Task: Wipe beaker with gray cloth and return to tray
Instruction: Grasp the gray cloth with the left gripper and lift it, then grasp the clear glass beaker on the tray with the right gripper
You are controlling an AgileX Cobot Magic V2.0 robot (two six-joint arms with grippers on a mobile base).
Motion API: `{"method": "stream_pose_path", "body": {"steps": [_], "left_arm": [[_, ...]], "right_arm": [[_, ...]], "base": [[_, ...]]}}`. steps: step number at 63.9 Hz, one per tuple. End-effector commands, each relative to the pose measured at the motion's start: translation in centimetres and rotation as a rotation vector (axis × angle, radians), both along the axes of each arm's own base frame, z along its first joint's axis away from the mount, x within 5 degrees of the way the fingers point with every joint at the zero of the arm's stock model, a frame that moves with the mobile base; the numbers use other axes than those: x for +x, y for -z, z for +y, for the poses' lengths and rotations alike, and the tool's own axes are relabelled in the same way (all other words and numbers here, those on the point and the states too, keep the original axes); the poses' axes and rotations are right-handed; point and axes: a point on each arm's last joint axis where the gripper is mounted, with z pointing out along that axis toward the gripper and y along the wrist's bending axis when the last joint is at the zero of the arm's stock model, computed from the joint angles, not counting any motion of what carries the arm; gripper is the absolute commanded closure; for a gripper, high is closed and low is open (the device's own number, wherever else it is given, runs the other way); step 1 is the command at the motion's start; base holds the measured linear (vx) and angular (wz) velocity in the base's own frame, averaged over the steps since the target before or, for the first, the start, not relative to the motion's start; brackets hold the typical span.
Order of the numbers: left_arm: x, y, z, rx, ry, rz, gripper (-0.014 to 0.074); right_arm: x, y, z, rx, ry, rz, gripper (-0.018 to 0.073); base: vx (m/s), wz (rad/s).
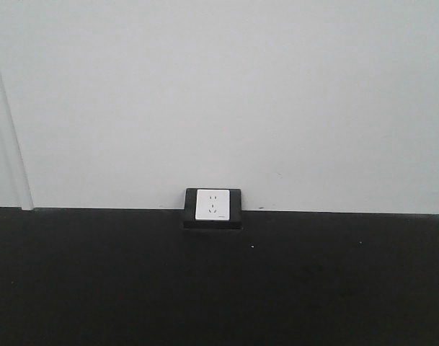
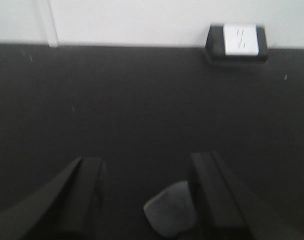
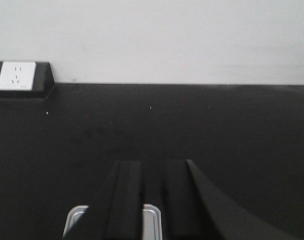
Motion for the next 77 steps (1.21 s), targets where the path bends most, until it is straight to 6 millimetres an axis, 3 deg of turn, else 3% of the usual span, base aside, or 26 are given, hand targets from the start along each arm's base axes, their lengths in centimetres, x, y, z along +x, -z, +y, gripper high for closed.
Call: {"method": "stream_pose_path", "body": {"steps": [1,13,24,38,55,64,77], "left_arm": [[1.7,-0.7,-0.3,-0.064,-0.004,-0.036,0.0050],[4.6,3.0,-2.5,-0.135,0.074,0.193,0.0052],[6.3,6.0,-4.9,-0.172,0.152,0.346,0.0052],[8.8,9.3,-5.5,-0.187,0.110,0.478,0.0052],[12.3,8.5,-6.6,-0.196,0.124,0.525,0.0060],[12.5,8.1,-7.0,-0.221,0.137,0.595,0.0077],[13.1,7.9,-7.1,-0.260,0.117,0.548,0.0084]], "right_arm": [[0.7,-1.6,0.0,-0.025,-0.013,-0.094,0.0215],[1.0,-1.4,0.0,-0.025,-0.013,-0.080,0.0071],[1.0,-1.4,0.0,-0.025,-0.013,-0.079,0.0064],[1.0,-1.4,0.0,-0.025,-0.013,-0.079,0.0064],[1.0,-1.3,0.0,-0.024,-0.011,-0.065,0.0064],[0.9,-1.1,0.0,-0.023,-0.008,-0.043,0.0064],[0.9,-0.9,0.0,-0.023,-0.005,-0.019,0.0064]], "base": [[0.00,0.00],[0.00,0.00],[0.00,0.00],[0.00,0.00],[0.00,0.00],[0.00,0.00],[0.00,0.00]]}}
